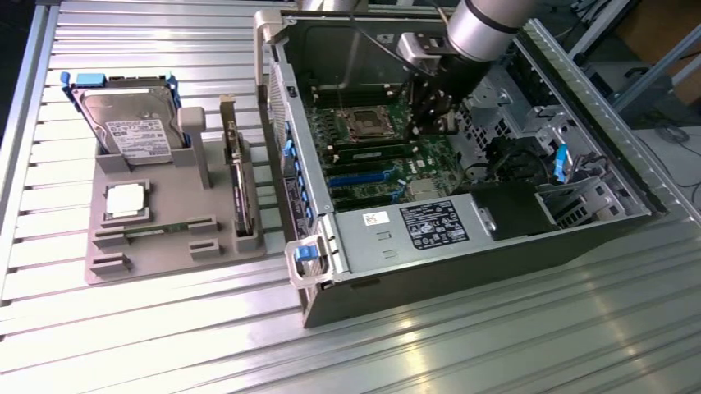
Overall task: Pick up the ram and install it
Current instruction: 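Press down the ram until it locks into place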
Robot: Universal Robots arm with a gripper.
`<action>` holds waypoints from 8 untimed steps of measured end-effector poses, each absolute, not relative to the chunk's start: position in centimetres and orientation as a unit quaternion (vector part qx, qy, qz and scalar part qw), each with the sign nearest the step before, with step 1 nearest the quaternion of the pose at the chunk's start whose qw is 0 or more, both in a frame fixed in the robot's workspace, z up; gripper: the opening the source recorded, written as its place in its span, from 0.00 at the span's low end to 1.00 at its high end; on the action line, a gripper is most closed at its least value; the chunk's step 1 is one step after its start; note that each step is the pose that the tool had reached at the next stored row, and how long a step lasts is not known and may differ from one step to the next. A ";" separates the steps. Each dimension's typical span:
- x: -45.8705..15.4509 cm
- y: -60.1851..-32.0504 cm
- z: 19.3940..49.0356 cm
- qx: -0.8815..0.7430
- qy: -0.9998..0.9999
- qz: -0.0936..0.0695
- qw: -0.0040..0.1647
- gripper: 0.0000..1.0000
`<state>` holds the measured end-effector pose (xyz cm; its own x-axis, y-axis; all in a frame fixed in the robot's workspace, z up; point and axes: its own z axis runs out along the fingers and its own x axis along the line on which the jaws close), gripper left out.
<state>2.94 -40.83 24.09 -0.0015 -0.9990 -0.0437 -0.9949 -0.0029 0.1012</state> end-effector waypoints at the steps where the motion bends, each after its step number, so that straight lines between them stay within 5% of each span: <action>1: 3.8 -40.8 24.1 0.706 -0.706 -0.053 0.020 0.11; 8: 8.3 -40.8 26.5 0.706 -0.705 -0.061 0.014 0.11</action>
